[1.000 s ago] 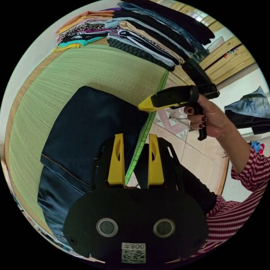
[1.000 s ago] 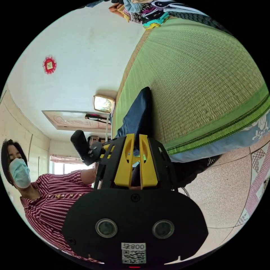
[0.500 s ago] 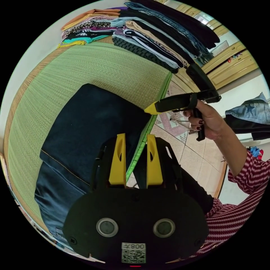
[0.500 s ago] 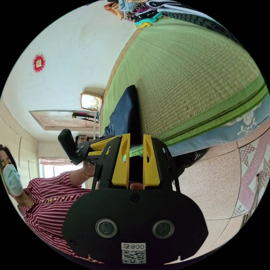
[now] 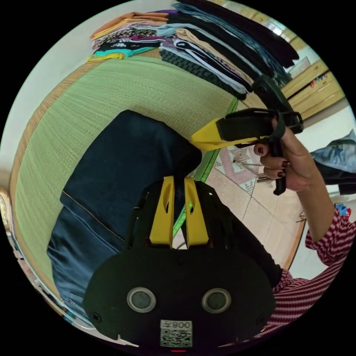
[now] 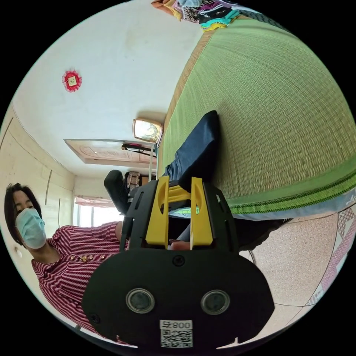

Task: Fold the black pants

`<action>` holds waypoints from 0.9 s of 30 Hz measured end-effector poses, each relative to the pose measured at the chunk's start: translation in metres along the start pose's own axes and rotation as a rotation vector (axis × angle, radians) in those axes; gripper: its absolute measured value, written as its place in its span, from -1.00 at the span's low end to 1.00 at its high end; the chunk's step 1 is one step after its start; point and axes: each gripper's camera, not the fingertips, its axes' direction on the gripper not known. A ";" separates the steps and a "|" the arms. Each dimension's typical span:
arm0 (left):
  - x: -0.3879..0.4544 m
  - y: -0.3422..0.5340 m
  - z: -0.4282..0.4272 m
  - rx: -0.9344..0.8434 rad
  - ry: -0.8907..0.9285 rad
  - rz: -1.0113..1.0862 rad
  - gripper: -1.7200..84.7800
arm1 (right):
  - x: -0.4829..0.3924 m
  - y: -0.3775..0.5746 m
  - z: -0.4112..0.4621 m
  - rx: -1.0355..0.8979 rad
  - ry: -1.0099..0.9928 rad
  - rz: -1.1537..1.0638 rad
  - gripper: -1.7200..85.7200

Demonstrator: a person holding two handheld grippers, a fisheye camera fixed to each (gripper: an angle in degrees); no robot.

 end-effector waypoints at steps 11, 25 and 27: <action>-0.055 0.046 0.011 0.148 0.111 -0.091 -0.89 | 0.042 -0.087 0.006 0.055 0.073 0.114 -0.72; -0.128 0.078 0.065 0.234 0.186 -0.073 -0.90 | -0.005 -0.177 0.045 0.001 0.128 0.088 -0.86; -0.135 0.073 0.070 0.268 0.202 -0.051 -0.90 | -0.025 -0.182 0.026 0.040 0.141 0.069 -0.87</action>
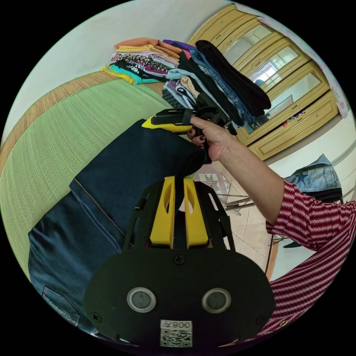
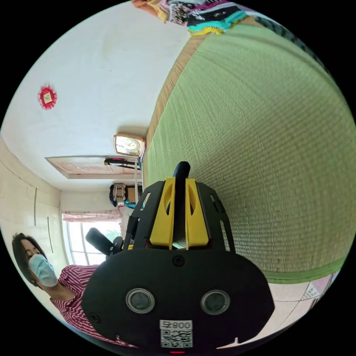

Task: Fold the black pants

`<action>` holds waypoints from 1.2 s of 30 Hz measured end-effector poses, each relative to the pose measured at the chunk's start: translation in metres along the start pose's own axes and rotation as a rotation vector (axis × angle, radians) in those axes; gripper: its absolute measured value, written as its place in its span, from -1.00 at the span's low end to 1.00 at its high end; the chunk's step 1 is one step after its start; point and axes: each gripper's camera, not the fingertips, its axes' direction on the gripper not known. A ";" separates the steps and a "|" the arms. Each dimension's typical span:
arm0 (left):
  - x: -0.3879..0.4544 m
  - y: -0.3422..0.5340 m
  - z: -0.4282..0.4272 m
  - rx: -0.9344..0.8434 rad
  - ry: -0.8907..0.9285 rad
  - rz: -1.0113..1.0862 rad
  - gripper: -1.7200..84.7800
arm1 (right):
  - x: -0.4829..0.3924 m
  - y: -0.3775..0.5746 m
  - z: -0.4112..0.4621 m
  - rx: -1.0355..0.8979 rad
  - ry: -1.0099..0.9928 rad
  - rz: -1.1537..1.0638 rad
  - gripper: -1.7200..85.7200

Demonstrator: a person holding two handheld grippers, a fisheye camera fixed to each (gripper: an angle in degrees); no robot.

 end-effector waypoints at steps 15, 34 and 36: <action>-0.145 0.079 0.013 0.212 0.183 -0.103 -0.90 | -0.215 0.013 0.007 0.095 0.103 -0.206 -0.88; -0.426 0.316 0.017 0.597 0.363 -0.542 -0.90 | -0.480 0.039 0.372 -0.183 0.233 -0.357 -0.86; -0.447 0.336 0.019 0.630 0.362 -0.571 -0.89 | -0.497 0.043 0.405 -0.215 0.238 -0.365 -0.86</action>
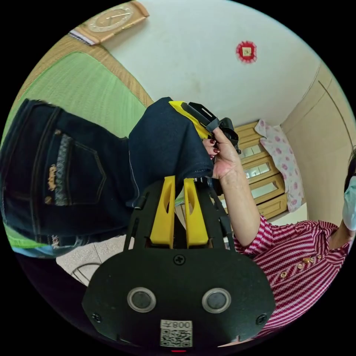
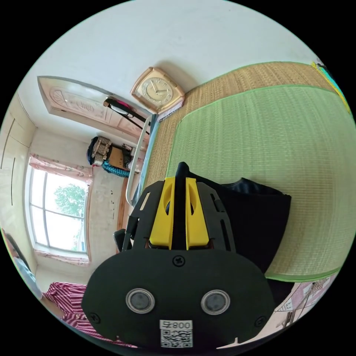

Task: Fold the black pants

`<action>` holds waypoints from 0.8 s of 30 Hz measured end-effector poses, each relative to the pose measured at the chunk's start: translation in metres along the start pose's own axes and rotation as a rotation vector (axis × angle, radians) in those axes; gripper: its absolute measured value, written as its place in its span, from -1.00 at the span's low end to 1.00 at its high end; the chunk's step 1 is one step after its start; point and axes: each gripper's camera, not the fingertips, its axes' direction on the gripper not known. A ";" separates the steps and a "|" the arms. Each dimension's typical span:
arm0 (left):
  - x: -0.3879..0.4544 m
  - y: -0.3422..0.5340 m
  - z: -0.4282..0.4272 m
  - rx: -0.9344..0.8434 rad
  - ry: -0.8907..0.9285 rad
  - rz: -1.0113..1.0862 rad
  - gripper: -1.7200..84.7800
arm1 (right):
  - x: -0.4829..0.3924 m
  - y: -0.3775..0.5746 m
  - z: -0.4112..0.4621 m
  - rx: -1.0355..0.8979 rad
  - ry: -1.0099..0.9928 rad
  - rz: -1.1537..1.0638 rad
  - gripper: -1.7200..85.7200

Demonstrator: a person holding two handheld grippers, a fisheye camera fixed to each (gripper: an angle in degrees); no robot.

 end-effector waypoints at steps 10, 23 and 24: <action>-0.138 -0.001 -0.046 0.154 -0.015 -0.166 -0.88 | -0.094 -0.047 0.141 -0.147 0.015 -0.020 -0.84; -0.240 -0.007 -0.047 0.194 -0.164 -0.296 -0.85 | -0.123 -0.073 0.238 -0.307 -0.075 -0.010 -0.94; -0.242 -0.008 -0.047 0.206 -0.169 -0.292 -0.85 | -0.125 -0.073 0.236 -0.311 -0.071 -0.026 -0.95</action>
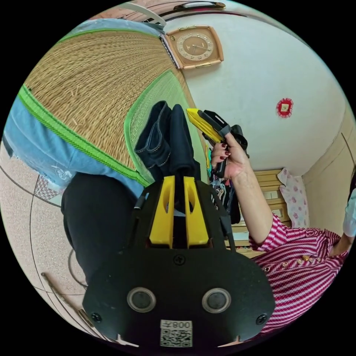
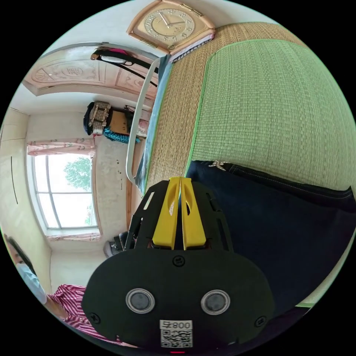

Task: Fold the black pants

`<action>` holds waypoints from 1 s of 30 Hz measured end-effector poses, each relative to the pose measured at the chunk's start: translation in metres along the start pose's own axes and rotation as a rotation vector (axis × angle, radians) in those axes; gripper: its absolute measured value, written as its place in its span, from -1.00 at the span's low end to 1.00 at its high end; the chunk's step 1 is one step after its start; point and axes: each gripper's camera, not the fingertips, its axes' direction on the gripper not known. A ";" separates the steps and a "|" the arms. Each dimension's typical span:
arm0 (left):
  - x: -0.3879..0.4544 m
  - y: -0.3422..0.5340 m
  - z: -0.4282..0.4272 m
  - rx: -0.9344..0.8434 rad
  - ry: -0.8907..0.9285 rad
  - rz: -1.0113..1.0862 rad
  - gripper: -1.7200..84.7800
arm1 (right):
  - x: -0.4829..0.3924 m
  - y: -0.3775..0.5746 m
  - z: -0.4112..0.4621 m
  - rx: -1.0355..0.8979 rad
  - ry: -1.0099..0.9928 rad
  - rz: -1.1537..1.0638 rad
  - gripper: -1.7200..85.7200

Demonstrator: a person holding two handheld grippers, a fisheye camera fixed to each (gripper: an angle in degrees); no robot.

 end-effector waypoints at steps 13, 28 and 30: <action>-0.015 -0.045 0.034 0.057 -0.081 0.108 -0.74 | -0.001 0.077 -0.034 -0.090 -0.027 -0.079 -0.96; -0.017 -0.118 0.088 -0.098 -0.219 0.186 -0.83 | -0.039 0.105 -0.008 -0.185 -0.016 -0.150 -0.96; -0.013 -0.117 0.085 -0.070 -0.238 0.200 -0.84 | -0.047 0.106 -0.014 -0.173 -0.020 -0.172 -0.96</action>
